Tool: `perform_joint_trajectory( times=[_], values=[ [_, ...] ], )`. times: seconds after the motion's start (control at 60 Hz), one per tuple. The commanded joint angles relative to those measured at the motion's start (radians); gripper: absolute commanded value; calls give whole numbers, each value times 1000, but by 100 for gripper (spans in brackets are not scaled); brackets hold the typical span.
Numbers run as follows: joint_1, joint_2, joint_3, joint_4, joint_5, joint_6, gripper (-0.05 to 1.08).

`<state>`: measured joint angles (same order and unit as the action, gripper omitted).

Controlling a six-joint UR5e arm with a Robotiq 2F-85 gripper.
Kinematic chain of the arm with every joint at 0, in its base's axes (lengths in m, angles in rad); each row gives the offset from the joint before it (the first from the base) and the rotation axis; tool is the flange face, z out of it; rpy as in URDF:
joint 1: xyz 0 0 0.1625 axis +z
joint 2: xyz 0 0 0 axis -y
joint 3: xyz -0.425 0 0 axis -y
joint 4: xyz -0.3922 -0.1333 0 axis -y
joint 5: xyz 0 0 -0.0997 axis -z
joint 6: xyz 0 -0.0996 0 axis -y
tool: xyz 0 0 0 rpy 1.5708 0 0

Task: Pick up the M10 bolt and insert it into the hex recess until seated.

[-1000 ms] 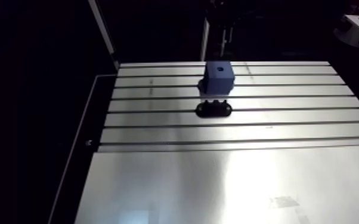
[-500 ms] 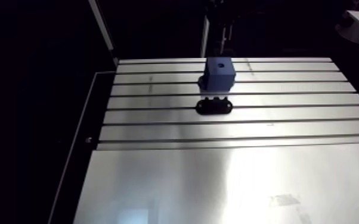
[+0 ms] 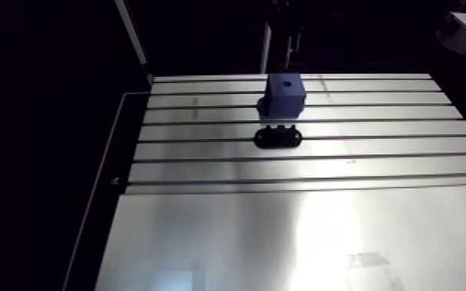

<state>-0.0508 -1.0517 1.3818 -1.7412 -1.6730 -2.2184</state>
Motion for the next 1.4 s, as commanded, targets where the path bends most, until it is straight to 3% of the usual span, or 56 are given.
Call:
perform_joint_trajectory(
  times=[0.017, 1.4],
  values=[
    [-3, -1, 7, -4, 1, 2, 108],
    [-7, -1, 51, -28, 3, 2, 108]
  ],
)
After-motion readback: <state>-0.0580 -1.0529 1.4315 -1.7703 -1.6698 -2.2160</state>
